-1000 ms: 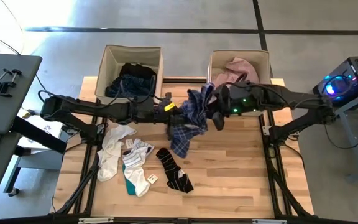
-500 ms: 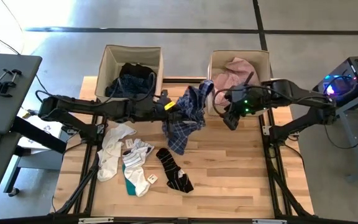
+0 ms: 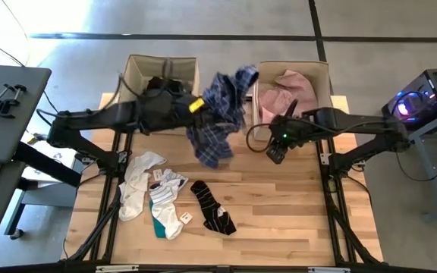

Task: Sort clothes
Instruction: Put the dark blue pants into the left laundry organizer

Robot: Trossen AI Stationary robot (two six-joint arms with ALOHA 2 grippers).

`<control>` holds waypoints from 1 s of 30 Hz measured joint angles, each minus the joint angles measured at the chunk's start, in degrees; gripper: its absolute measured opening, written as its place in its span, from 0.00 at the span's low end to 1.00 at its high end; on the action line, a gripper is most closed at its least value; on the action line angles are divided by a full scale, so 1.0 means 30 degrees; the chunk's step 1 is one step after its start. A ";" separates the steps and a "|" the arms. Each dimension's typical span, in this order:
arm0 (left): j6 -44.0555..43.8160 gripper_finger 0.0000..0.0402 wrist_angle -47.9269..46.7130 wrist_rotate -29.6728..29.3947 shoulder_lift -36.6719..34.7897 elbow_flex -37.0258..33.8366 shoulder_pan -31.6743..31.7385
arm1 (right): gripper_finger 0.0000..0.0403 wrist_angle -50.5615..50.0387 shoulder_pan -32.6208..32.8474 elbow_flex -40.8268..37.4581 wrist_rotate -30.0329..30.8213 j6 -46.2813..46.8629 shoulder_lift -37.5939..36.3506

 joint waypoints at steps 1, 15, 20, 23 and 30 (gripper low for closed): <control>0.0318 0.08 -0.0378 -0.0300 0.0010 0.0671 0.0000 | 0.43 0.0324 0.0000 -0.0305 0.0001 0.0105 0.0000; 0.7868 0.08 -0.0490 -0.1773 -0.0015 0.9600 0.1558 | 0.43 0.6429 0.0000 -0.3565 -0.0240 0.0499 0.0007; 1.1765 0.08 0.0169 -0.3047 -0.0007 1.1590 0.2755 | 0.43 0.6701 0.0000 -0.3583 -0.0240 0.0557 0.0000; 1.3859 0.08 0.0206 -0.4277 -0.0030 1.2435 0.3711 | 0.43 0.6704 0.0000 -0.3583 -0.0240 0.0564 0.0000; 1.2716 0.08 -0.3104 -0.5024 0.0007 1.2873 0.7532 | 0.43 0.7377 0.0000 -0.3590 -0.0247 0.0550 0.0000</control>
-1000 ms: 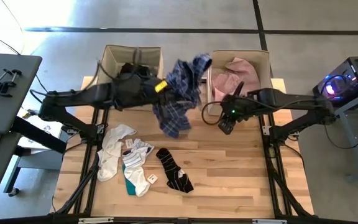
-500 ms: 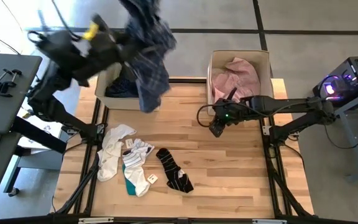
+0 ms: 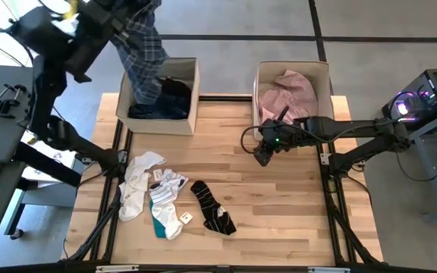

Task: Sort clothes
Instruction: Put the dark blue pants into the left laundry organizer

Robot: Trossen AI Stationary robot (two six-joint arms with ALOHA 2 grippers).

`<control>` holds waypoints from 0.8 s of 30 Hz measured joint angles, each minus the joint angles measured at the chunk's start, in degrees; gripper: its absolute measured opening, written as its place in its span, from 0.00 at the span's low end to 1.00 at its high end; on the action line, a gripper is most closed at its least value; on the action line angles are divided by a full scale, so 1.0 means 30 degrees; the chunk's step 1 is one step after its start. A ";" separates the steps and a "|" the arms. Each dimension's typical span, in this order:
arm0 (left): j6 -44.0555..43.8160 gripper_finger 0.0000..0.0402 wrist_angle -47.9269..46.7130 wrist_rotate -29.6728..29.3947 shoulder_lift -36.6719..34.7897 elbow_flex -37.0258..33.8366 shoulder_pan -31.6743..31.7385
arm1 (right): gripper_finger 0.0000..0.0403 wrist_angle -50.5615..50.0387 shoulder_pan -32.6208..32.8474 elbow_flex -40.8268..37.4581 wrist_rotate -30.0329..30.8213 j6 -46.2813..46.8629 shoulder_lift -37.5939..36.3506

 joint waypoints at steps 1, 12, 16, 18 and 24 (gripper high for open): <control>-0.1009 0.08 -0.1164 0.0374 0.0020 -0.0005 0.0814 | 0.43 0.0132 0.0000 0.0000 0.0000 -0.0044 0.0000; -0.9842 0.08 -1.0968 0.6245 0.2195 -0.0034 0.7735 | 0.43 0.0242 0.0015 0.0000 -0.0018 -0.0021 0.0000; -1.1491 0.08 -1.3065 0.8276 0.3335 -0.0398 0.9176 | 0.43 0.0242 0.0015 0.0000 -0.0029 0.0069 0.0000; -1.1981 0.08 -1.3491 0.8871 0.3661 -0.1389 0.9480 | 0.43 0.0242 0.0035 0.0000 -0.0036 0.0409 0.0000; -1.2640 0.08 -1.1486 0.9940 0.3245 -0.6543 0.9702 | 0.43 0.0242 0.0773 0.0000 -0.0019 0.1240 0.0000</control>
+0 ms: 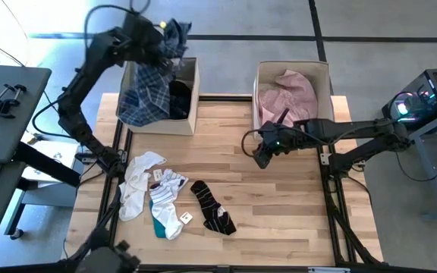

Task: Sort clothes
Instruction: Put the dark blue pants into the left laundry organizer

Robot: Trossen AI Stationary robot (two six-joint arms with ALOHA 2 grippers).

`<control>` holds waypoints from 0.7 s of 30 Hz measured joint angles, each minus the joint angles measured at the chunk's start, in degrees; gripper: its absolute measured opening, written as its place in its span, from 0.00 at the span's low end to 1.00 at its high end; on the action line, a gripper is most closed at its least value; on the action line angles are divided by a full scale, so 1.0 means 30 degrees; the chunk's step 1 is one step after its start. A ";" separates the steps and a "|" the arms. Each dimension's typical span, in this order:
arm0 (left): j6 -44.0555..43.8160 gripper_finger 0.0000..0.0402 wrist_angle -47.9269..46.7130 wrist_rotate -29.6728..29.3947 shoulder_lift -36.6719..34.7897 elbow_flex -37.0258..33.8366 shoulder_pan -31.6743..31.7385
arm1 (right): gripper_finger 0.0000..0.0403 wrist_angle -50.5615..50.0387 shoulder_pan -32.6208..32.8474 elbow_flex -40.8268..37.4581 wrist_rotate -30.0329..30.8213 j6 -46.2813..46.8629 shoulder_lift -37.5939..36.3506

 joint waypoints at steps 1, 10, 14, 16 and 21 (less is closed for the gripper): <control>-0.0215 0.08 0.0650 0.0284 -0.0171 -0.1024 -0.0003 | 0.43 0.0000 0.0205 0.0000 0.0047 0.0174 0.0000; -0.2507 0.08 0.6044 0.1493 -0.1522 -1.0354 -0.0003 | 0.43 0.0000 0.2157 0.0000 0.1931 0.1830 0.0000; -0.3192 0.08 0.7748 0.1500 -0.1584 -1.3475 -0.0011 | 0.43 0.0000 0.2650 0.0000 0.2106 0.2280 0.0000; -0.3652 0.09 0.8828 0.1515 -0.1591 -1.4785 0.0019 | 0.43 0.0000 0.2815 0.0000 0.2132 0.2315 0.0000; -0.5038 0.12 1.1676 0.1566 -0.1627 -1.7261 0.0347 | 0.43 0.0000 0.2899 0.0000 0.2137 0.3013 0.0000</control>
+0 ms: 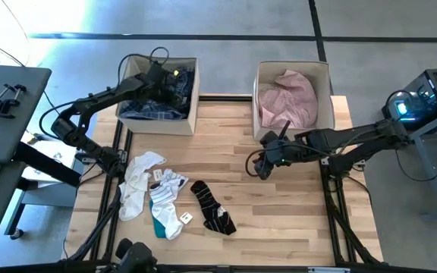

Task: Sort clothes
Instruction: Put the dark blue pants into the left laundry organizer

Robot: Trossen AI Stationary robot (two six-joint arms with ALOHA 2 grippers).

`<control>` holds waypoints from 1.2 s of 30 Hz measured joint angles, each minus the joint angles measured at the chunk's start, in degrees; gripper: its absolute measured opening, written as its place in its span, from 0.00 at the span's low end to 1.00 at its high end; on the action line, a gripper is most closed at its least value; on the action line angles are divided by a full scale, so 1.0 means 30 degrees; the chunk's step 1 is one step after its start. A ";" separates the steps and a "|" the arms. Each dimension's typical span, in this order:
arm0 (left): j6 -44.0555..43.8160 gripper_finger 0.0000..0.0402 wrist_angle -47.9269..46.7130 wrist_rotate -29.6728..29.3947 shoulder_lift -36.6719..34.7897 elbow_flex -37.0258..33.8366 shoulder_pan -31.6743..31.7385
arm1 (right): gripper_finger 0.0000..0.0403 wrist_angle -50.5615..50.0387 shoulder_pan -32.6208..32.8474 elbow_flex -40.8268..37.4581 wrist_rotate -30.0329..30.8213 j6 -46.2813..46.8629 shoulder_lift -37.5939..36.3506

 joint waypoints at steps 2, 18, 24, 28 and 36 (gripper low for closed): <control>-0.1078 0.15 0.1017 0.0053 0.0000 -0.0620 0.0197 | 0.43 0.0000 0.0000 0.0000 -0.0003 0.0199 0.0000; -0.1247 0.59 -0.1394 0.2936 0.0095 0.2554 0.1583 | 0.43 0.0000 -0.0007 0.0000 -0.0214 0.0661 0.0000; 0.1419 0.57 -0.6257 0.2889 0.0081 0.7256 0.0882 | 0.43 -0.0007 -0.0007 0.0000 0.1008 0.0319 0.0000; 0.2584 0.54 -0.9512 0.2871 -0.0055 0.9922 -0.0153 | 0.43 0.0000 -0.0080 0.0000 0.2018 0.0085 0.0000; 0.2967 0.50 -1.4727 0.3417 -0.1229 1.0169 -0.2490 | 0.43 0.0000 -0.0080 0.0000 0.3549 0.0082 0.0000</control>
